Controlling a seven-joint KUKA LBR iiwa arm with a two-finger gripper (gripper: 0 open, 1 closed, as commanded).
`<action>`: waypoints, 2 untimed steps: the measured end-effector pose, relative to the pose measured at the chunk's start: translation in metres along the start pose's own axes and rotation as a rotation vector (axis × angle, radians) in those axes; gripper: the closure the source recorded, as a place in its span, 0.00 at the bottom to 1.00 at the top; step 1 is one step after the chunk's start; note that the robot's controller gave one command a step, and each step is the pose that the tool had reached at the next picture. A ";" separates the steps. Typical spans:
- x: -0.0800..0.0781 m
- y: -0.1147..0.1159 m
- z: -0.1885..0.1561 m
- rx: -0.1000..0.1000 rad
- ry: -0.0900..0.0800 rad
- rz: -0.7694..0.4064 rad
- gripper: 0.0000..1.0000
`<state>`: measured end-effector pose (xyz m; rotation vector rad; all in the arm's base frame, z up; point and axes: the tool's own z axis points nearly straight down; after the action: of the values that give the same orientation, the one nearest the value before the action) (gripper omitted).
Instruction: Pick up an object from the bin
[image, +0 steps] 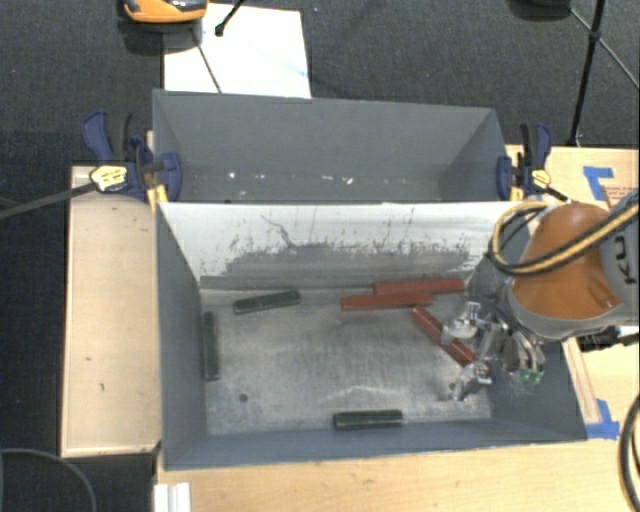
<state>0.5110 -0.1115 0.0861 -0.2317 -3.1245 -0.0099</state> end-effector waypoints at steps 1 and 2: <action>-0.009 -0.030 0.006 0.005 -0.014 0.015 0.00; -0.037 -0.024 0.011 0.006 -0.022 0.057 1.00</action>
Offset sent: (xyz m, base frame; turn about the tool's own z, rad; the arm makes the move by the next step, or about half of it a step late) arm 0.0291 -0.0285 -0.0161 0.0596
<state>0.5439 -0.1408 0.0742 -0.3223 -3.1376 0.0021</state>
